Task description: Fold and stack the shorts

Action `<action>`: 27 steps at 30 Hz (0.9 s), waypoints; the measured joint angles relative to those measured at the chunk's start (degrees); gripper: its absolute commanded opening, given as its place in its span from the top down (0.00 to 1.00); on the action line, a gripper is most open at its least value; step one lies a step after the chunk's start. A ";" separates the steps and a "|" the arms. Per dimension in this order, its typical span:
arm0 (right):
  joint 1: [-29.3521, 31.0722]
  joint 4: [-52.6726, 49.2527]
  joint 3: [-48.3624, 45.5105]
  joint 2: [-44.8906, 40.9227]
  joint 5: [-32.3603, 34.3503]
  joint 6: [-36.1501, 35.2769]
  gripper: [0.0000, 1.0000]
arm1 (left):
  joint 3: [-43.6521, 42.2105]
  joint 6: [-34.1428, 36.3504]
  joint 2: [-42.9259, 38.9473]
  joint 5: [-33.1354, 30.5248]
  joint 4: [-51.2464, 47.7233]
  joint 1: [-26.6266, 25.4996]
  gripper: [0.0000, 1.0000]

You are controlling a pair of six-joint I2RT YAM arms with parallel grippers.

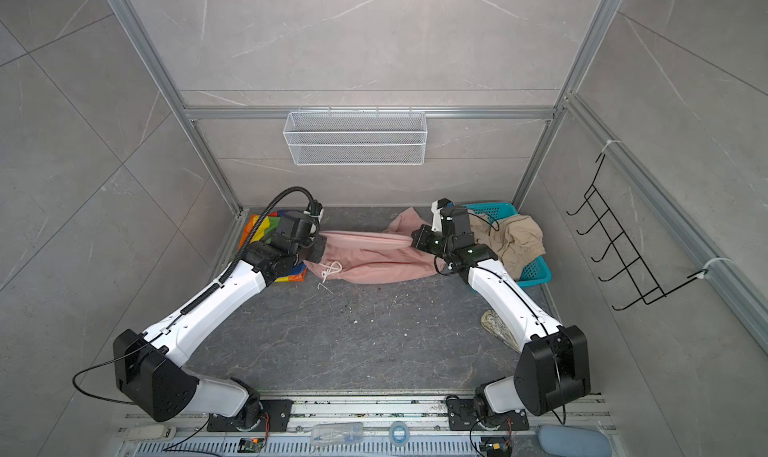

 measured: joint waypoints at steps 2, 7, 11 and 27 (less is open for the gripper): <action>0.00 0.46 -2.19 0.20 -0.63 0.04 1.00 | -2.56 -2.32 -0.04 1.40 0.07 0.04 1.00; 0.00 3.04 -8.50 0.85 -2.43 0.70 1.00 | -11.02 -8.13 -0.55 5.57 3.08 0.35 1.00; 0.00 4.13 -13.55 2.23 -3.21 0.85 1.00 | -17.38 -12.87 -0.55 11.28 6.45 0.81 1.00; -1.46 5.11 -17.29 4.39 -1.57 0.83 1.00 | -31.36 -21.49 -4.15 26.23 16.79 4.15 0.78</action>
